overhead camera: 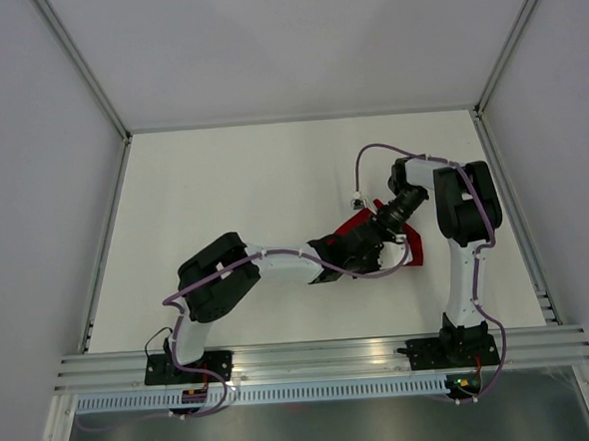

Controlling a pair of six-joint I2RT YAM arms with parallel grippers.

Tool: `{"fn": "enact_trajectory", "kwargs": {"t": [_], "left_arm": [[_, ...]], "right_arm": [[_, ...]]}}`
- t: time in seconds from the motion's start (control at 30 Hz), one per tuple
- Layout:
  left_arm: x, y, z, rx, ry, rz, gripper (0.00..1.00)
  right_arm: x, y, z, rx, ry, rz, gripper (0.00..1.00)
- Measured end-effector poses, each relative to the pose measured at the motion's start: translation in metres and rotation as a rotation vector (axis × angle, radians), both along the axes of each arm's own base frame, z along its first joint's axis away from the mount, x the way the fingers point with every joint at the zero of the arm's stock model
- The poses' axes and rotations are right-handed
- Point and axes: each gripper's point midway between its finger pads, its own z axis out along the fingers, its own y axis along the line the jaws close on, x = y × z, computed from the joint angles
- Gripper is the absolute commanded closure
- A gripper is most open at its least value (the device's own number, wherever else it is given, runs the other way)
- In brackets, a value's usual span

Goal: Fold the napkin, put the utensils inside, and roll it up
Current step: Roll the napkin with the utensil

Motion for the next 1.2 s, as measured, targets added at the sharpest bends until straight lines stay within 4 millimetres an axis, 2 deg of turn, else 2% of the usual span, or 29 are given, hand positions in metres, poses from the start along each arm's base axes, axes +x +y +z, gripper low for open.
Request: {"fn": "enact_trajectory", "kwargs": {"t": [0.03,0.1,0.2,0.3,0.47,0.57,0.67,0.93,1.07,1.2], "left_arm": [[0.000,0.000,0.000,-0.001,0.013,-0.007,0.98],[0.001,0.000,0.000,-0.008,0.044,-0.022,0.98],[0.001,-0.002,0.000,-0.025,0.096,-0.037,0.98],[0.003,-0.004,-0.002,-0.041,0.148,-0.048,0.98],[0.006,-0.006,-0.004,-0.058,0.225,-0.061,0.98],[0.006,-0.005,-0.004,-0.070,0.275,-0.068,0.98],[0.007,-0.005,-0.004,-0.083,0.330,-0.074,0.98],[0.007,-0.002,-0.006,-0.110,0.529,-0.089,0.98],[0.007,0.000,-0.007,-0.131,0.655,-0.091,0.98],[0.004,0.004,-0.008,-0.139,0.786,-0.080,0.98]], "right_arm": [[0.000,0.000,0.000,-0.001,0.000,0.000,0.69],[0.000,0.000,0.001,-0.005,0.005,-0.007,0.58],[-0.001,0.001,0.006,-0.010,0.012,-0.023,0.49],[0.004,0.001,0.010,-0.011,-0.020,-0.034,0.45],[0.026,0.000,0.014,-0.003,-0.129,-0.070,0.43],[0.043,-0.006,0.023,0.000,-0.193,-0.122,0.40],[0.060,-0.014,0.038,0.014,-0.264,-0.181,0.38],[0.088,-0.040,0.089,0.069,-0.456,-0.328,0.38],[0.078,-0.055,0.106,0.074,-0.563,-0.369,0.38],[0.057,-0.055,0.108,0.066,-0.693,-0.349,0.35]]}}
